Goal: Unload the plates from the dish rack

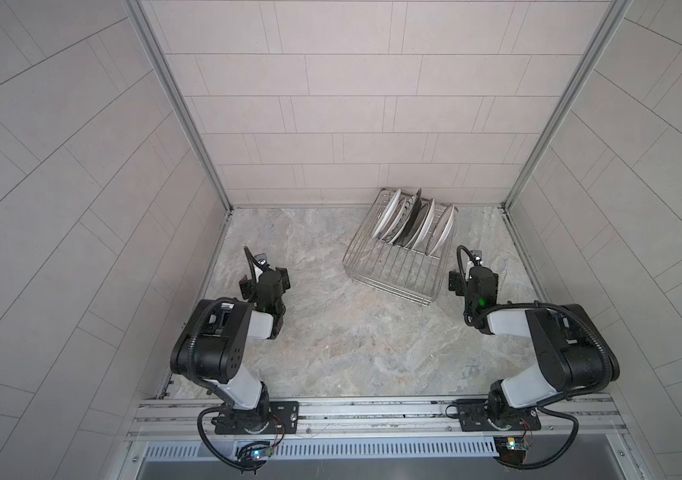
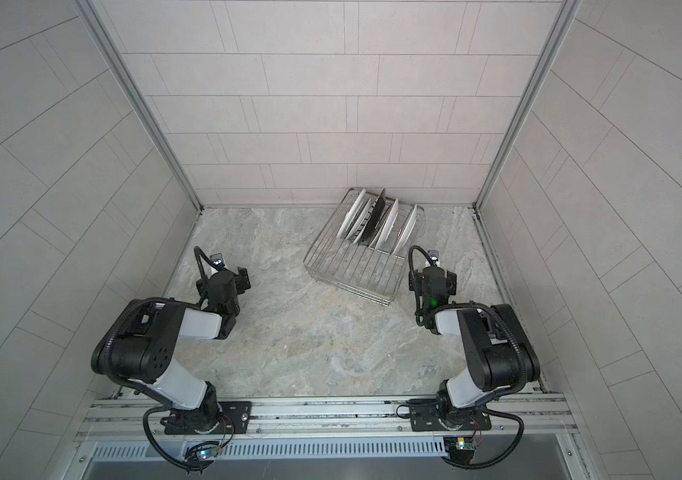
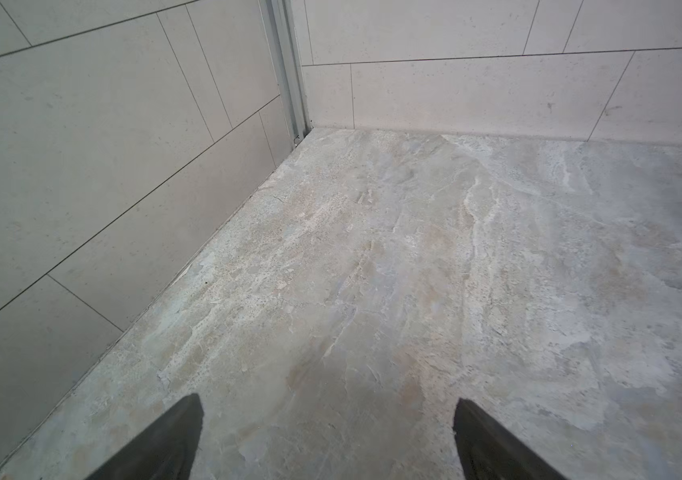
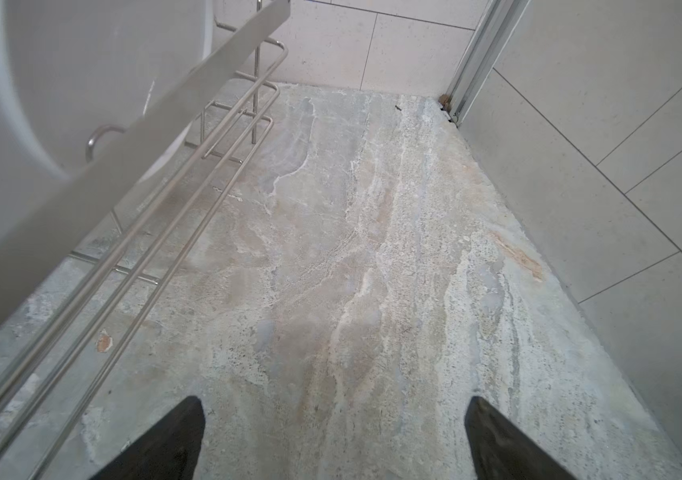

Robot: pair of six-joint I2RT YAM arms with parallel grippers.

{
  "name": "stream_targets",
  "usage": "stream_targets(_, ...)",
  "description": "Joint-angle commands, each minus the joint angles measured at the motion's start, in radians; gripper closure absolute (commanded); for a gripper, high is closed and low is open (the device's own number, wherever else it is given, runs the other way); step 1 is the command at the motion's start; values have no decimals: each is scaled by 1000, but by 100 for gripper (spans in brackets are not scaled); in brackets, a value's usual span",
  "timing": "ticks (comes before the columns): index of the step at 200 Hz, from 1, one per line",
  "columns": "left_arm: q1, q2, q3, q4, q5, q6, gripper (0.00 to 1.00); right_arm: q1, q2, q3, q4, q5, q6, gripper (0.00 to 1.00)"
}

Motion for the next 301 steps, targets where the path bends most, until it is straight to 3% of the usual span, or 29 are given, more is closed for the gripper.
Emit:
stream_targets(1, -4, -18, -6, 27, -4, 7, 0, -13, -15, -1, 12, -17, -12, 0)
stream_targets(301, -9, -21, -10, 35, 5, 17, 0, -6, -33, 0, -4, 3, -9, 0)
